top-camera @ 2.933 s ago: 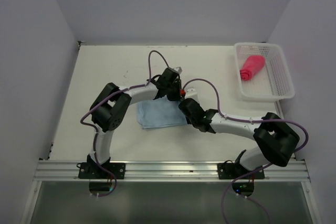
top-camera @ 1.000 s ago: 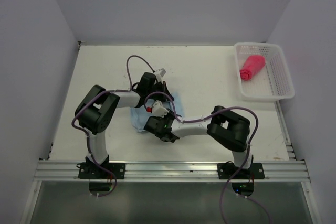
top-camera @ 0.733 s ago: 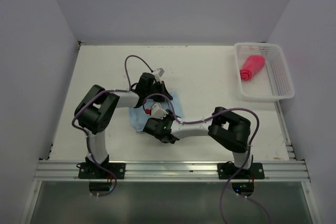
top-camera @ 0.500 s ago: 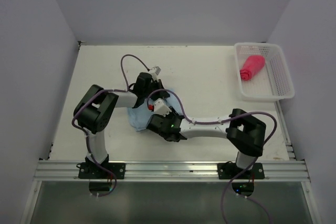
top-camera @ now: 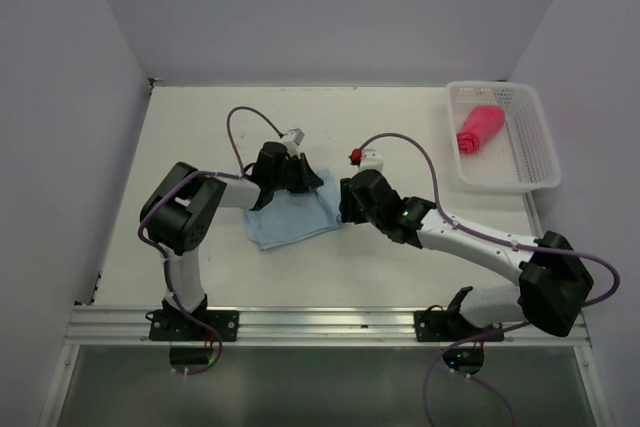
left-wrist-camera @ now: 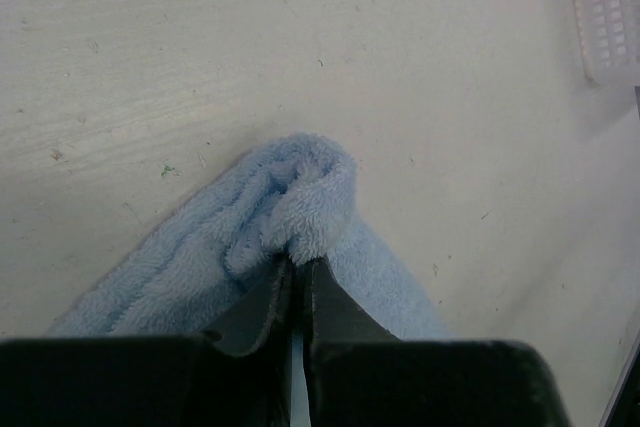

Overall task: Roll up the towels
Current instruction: Roll the towel

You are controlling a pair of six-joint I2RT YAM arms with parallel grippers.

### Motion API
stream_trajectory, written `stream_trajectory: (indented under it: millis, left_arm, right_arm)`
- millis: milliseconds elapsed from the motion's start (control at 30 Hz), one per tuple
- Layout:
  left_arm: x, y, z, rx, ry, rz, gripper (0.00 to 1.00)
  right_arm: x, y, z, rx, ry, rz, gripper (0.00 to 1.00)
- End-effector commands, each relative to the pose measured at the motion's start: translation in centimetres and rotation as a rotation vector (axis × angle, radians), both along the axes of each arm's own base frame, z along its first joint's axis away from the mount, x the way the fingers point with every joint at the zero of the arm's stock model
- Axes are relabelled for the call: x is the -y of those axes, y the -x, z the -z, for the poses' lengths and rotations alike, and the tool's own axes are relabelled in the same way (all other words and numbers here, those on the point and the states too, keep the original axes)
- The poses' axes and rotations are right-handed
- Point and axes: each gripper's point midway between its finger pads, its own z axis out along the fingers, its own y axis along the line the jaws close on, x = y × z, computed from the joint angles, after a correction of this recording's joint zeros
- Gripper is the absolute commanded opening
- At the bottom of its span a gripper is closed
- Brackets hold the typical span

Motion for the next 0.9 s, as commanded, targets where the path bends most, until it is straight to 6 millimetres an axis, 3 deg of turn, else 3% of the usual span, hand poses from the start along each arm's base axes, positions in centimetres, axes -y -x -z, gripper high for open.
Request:
stream_trajectory:
  millis: [0, 233, 867]
  left_arm:
    - [-2.5, 0.4, 2.5, -0.023, -0.098, -0.051, 0.00]
    - [-2.6, 0.6, 2.5, -0.025, -0.099, -0.051, 0.00]
    - [-2.7, 0.7, 1.8, -0.008, -0.097, -0.049, 0.00]
  right_arm:
    - [-1.8, -1.0, -0.9, -0.106, -0.304, -0.010, 0.48]
    - [-0.5, -2.7, 1.9, -0.220, -0.450, 0.071, 0.49]
    - [-0.9, -3.2, 7.4, -0.288, -0.361, 0.058, 0.52]
